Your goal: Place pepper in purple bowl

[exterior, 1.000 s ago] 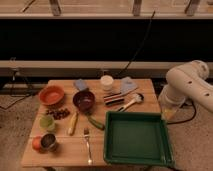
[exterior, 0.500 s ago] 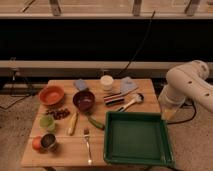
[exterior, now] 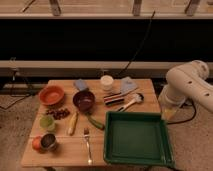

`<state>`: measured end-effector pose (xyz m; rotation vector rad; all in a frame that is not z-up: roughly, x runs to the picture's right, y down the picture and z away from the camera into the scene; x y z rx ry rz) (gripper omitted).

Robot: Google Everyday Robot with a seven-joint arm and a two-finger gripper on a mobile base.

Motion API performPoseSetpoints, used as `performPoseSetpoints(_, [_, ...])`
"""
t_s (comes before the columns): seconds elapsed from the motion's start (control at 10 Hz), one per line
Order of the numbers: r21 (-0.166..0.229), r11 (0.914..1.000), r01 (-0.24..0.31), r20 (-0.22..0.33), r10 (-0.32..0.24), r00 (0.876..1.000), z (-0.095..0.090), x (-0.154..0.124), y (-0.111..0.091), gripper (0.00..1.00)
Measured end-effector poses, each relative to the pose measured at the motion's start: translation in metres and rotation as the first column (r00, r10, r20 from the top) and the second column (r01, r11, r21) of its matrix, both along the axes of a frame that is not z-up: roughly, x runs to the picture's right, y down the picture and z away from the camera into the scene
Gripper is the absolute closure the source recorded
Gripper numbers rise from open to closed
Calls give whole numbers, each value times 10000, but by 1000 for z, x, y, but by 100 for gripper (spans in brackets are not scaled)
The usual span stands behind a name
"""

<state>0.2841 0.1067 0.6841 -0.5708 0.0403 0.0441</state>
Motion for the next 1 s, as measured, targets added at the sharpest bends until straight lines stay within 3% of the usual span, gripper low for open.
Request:
performPoseSetpoints(0.8, [-13,10000,1,0,-1,10000,1,0,-1,35])
performPoseSetpoints(1.0, [-227,9995,221,171,-218,9996,-3,-11,5,35])
